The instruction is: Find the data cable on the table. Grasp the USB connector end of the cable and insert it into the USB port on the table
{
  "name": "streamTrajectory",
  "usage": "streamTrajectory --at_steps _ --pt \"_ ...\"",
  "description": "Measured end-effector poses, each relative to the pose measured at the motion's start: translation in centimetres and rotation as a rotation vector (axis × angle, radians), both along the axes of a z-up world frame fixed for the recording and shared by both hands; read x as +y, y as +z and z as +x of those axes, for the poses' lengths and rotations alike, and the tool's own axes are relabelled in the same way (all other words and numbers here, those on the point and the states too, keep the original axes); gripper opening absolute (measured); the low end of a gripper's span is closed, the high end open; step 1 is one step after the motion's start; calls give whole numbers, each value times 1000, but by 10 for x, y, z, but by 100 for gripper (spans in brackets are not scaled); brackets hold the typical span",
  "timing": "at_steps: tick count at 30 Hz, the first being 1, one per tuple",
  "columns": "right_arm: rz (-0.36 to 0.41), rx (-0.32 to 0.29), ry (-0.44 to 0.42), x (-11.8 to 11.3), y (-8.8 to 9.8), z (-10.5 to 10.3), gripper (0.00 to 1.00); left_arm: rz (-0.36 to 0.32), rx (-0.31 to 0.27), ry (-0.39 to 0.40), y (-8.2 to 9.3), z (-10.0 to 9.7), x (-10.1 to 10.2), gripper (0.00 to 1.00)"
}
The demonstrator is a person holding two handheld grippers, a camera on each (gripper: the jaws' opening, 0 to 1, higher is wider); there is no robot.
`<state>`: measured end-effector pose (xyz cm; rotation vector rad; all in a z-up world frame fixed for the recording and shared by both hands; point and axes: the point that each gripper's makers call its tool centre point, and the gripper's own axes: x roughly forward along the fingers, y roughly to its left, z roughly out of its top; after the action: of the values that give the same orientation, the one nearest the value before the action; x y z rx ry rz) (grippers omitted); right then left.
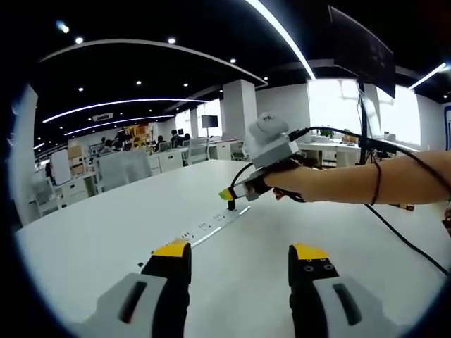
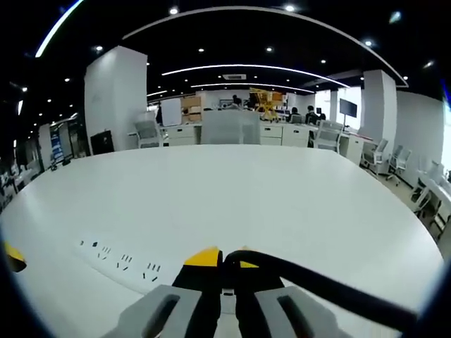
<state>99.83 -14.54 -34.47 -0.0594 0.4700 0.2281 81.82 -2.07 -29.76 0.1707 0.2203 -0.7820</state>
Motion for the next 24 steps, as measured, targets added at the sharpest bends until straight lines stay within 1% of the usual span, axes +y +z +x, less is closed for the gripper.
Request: streamTrajectory --at_steps 2,6,13,14,16,20,24 --pt "1 1 4 0 0 -1 7 1 1 2 0 0 0 56" --pt "30 -4 -1 -1 0 -1 7 -2 2 4 0 0 0 56" --pt "26 -8 -2 -1 1 0 8 -2 2 -3 1 -1 -2 56" --pt "23 -10 -4 -1 1 0 8 -1 4 -4 0 -1 -2 56" --pt "-8 -10 5 0 1 0 8 3 5 -3 0 -1 -2 56" --pt "-11 -14 14 -1 2 1 8 0 2 0 1 -1 -2 56" --pt "-46 -22 38 -1 2 2 9 1 0 1 2 0 -2 56"
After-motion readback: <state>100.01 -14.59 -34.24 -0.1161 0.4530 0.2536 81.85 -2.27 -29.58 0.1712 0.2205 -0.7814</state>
